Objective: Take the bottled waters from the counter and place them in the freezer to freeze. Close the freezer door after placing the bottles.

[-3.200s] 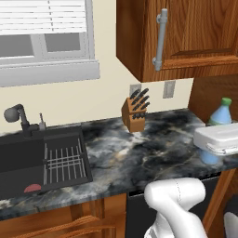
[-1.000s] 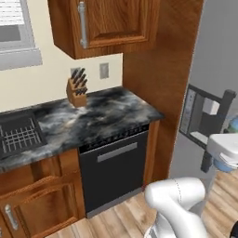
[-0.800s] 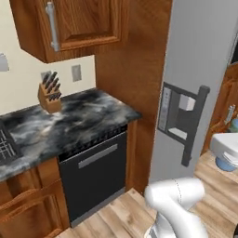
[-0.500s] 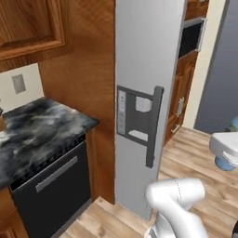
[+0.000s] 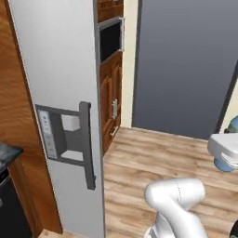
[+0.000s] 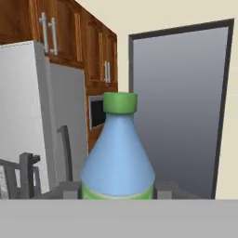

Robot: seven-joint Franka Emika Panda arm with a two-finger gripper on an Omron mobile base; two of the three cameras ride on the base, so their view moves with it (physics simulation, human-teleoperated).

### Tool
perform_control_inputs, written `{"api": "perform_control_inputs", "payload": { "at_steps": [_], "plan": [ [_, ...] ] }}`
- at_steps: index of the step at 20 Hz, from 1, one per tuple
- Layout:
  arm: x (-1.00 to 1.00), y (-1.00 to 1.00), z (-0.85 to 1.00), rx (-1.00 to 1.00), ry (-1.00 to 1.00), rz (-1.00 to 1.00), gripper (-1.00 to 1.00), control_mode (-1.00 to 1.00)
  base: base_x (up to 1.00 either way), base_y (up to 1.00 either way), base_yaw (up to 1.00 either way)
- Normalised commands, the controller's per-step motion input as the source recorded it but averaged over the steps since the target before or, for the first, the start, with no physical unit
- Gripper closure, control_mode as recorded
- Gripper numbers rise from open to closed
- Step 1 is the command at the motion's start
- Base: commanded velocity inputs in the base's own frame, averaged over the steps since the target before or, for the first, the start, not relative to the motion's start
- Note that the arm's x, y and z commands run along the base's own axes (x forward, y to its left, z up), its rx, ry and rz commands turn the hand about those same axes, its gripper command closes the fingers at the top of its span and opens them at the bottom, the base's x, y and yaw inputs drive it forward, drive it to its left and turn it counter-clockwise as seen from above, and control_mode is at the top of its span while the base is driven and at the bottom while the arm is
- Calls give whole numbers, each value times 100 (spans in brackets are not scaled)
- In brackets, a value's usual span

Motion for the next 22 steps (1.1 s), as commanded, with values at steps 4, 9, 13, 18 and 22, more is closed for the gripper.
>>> {"api": "perform_control_inputs", "payload": {
  "at_steps": [4, 9, 13, 18, 22],
  "plan": [
    [0, 0, 0, 0, 0, 0, 100, 100, 62, -77, -29],
    [0, 0, 0, 0, 0, 0, 100, 100, 68, -70, -21],
    [0, 0, 0, 0, 0, 0, 100, 100, 74, -84, -3],
    [0, 0, 0, 0, 0, 0, 100, 100, 71, -76, 26],
    [0, 0, 0, 0, 0, 0, 100, 100, 70, -71, 54]
  ]
}}
